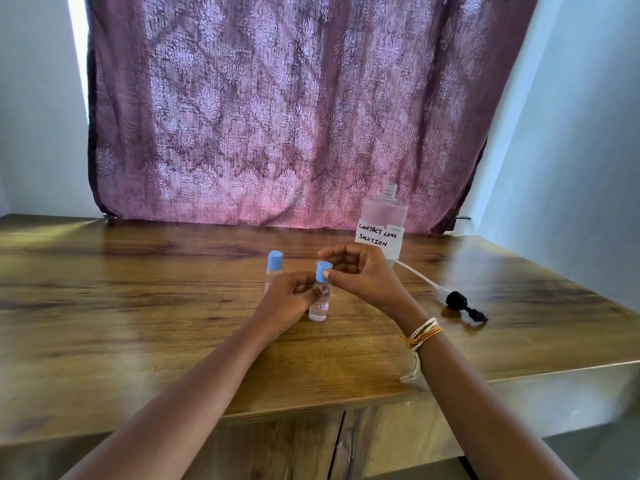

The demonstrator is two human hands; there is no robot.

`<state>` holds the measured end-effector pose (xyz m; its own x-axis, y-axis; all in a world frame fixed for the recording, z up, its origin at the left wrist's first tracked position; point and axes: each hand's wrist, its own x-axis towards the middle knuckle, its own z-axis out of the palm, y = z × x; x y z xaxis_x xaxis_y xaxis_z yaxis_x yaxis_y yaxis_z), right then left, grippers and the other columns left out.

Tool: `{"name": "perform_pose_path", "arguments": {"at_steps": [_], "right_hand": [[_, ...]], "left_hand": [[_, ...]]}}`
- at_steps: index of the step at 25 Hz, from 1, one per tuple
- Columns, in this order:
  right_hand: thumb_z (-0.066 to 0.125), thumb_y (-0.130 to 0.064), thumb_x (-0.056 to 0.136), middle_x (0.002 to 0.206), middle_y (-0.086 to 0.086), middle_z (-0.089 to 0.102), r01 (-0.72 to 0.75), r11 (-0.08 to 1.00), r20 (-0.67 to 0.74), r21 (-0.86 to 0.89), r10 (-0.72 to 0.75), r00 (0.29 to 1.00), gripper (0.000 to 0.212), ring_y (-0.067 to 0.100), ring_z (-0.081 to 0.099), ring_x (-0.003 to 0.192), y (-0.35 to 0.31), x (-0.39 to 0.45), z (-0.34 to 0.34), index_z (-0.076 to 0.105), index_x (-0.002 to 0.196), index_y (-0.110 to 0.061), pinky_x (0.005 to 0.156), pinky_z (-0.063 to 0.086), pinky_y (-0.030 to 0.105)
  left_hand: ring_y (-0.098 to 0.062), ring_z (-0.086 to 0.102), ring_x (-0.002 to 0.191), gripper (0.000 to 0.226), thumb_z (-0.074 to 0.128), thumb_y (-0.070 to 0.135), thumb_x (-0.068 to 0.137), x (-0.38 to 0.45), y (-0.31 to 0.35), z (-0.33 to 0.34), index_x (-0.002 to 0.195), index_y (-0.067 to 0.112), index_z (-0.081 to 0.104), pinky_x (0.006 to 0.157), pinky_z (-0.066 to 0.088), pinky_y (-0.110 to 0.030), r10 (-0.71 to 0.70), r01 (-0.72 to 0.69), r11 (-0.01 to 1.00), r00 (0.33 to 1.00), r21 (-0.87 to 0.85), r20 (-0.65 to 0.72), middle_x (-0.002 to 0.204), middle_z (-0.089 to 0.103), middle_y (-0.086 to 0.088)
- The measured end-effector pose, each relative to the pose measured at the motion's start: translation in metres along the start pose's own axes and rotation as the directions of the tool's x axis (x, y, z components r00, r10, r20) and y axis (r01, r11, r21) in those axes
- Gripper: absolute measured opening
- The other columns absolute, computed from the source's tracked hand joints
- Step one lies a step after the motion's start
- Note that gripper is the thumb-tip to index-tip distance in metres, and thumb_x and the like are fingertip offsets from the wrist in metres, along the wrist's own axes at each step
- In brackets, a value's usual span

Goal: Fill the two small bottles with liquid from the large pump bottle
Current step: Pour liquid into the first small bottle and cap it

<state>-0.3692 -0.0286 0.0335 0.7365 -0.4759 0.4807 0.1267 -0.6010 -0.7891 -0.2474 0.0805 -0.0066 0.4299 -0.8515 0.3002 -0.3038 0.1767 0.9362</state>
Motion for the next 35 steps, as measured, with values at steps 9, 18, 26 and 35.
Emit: {"name": "perform_pose_path", "arguments": {"at_steps": [9, 18, 26, 35], "right_hand": [[0.088, -0.037, 0.065, 0.071, 0.011, 0.071, -0.105, 0.948, -0.168, -0.300, 0.056, 0.984, 0.034, 0.012, 0.057, 0.057, 0.000, 0.002, 0.014, 0.067, 0.078, -0.013, 0.058, 0.051, 0.032], [0.064, 0.014, 0.081, 0.105, 0.011, 0.071, -0.072, 0.997, 0.046, -0.010, 0.072, 0.996, 0.037, 0.004, 0.069, 0.089, -0.003, 0.004, -0.003, 0.064, 0.114, -0.001, 0.083, 0.056, 0.019], [0.081, -0.008, 0.074, 0.107, 0.011, 0.072, -0.123, 0.990, -0.012, 0.063, 0.125, 0.992, 0.037, 0.017, 0.069, 0.095, 0.000, 0.003, 0.004, 0.064, 0.105, -0.020, 0.090, 0.057, 0.034], [0.081, -0.003, 0.073, 0.092, 0.005, 0.070, -0.139, 0.990, -0.053, 0.030, 0.140, 0.989, 0.042, 0.010, 0.067, 0.082, 0.000, 0.001, 0.008, 0.061, 0.107, -0.017, 0.076, 0.057, 0.021]], "left_hand": [[-0.023, 0.069, 0.098, 0.016, 0.063, 0.012, 0.089, -0.002, 0.001, 0.000, 0.092, 0.027, 0.068, 0.088, 0.052, -0.036, 0.031, -0.030, 0.999, 0.999, 0.039, -0.018, 0.097, 0.075, -0.009], [-0.027, 0.069, 0.102, 0.018, 0.069, 0.018, 0.086, 0.003, -0.006, -0.002, 0.103, 0.017, 0.072, 0.097, 0.051, -0.049, -0.047, 0.047, 0.998, 0.999, -0.029, -0.005, 0.101, 0.075, -0.008], [-0.008, 0.068, 0.087, 0.016, 0.067, 0.016, 0.087, -0.001, -0.001, 0.000, 0.102, 0.020, 0.070, 0.079, 0.052, -0.023, -0.021, 0.020, 1.000, 1.000, -0.011, -0.008, 0.096, 0.075, -0.001], [-0.013, 0.068, 0.085, 0.012, 0.066, 0.014, 0.087, 0.000, -0.002, 0.000, 0.095, 0.023, 0.070, 0.078, 0.050, -0.031, -0.023, 0.023, 1.000, 0.999, 0.011, -0.023, 0.091, 0.075, -0.005]]}}
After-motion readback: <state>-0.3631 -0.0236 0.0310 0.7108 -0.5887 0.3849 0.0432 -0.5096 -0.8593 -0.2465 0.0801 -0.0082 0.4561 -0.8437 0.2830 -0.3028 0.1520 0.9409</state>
